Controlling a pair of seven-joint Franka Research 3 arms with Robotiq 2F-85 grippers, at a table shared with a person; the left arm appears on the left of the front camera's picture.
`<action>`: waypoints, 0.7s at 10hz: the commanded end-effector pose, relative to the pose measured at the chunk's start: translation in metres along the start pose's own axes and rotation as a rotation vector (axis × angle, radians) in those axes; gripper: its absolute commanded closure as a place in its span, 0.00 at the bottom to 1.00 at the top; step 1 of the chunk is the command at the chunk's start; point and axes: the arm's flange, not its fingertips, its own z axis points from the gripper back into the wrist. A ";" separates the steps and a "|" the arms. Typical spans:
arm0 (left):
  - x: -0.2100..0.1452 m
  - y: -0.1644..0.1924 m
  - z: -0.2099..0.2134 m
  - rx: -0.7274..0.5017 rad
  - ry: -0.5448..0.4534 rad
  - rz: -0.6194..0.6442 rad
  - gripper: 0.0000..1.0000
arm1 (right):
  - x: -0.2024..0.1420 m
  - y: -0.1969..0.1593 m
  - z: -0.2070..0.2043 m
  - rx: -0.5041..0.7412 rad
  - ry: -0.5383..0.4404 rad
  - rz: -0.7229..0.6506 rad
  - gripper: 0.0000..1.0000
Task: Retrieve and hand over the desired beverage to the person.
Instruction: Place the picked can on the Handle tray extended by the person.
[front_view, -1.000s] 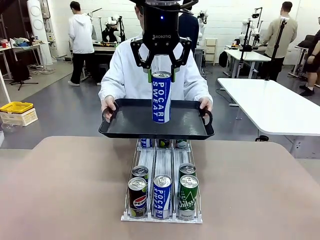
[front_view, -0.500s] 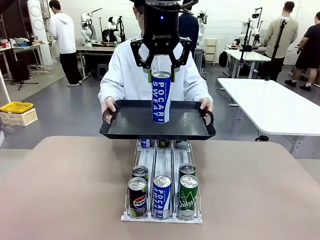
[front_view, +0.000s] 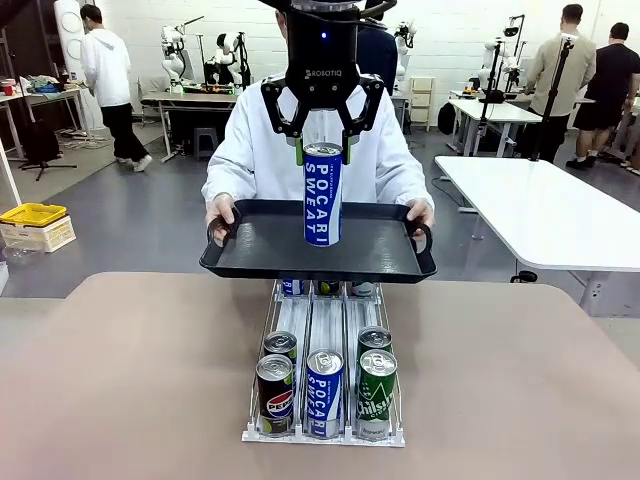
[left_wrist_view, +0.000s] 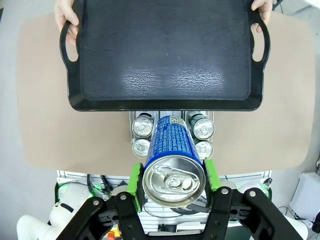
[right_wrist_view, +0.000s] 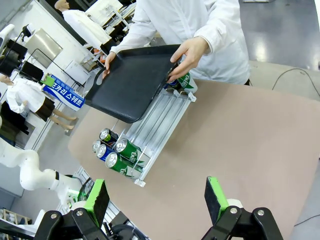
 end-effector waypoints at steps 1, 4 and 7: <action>0.015 0.006 -0.002 -0.023 0.001 -0.019 0.42 | 0.003 -0.001 -0.001 0.028 -0.028 0.012 0.00; 0.063 0.020 -0.010 -0.042 0.080 0.006 0.42 | 0.003 -0.001 -0.001 0.028 -0.028 0.012 0.00; 0.110 0.032 -0.031 -0.058 0.176 0.029 0.42 | 0.003 -0.001 -0.001 0.028 -0.028 0.012 0.00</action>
